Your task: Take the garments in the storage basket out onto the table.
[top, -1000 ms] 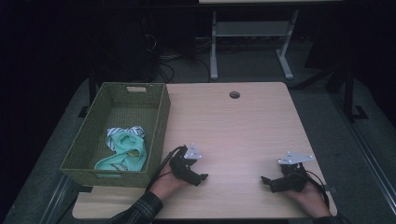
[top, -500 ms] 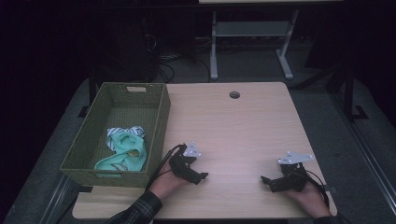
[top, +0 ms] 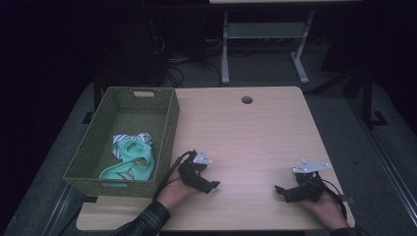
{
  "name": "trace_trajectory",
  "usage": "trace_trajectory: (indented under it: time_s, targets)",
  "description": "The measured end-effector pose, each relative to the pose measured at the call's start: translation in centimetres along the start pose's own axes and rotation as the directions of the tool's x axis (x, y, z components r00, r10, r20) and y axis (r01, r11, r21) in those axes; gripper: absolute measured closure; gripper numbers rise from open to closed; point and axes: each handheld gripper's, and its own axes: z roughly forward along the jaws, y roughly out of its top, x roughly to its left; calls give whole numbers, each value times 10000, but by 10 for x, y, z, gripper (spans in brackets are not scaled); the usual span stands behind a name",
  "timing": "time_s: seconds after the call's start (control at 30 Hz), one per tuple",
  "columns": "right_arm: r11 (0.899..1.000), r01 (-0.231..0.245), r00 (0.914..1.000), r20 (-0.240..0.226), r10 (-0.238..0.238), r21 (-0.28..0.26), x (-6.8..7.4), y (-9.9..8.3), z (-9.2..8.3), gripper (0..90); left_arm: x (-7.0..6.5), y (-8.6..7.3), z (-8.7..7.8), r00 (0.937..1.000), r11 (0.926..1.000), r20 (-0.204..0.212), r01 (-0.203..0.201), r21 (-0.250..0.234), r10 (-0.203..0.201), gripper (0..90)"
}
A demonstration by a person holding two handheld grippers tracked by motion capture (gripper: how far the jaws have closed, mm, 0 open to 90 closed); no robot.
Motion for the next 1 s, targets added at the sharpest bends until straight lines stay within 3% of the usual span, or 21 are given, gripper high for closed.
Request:
trace_trajectory:
  time_s: [1.0]
  targets:
    - [10000, 2, 10000, -2, -2, 8, 0, 0, 0, 0, 5, 6, -9, 9992, 9988, 24, 388, -310, -387, 133]
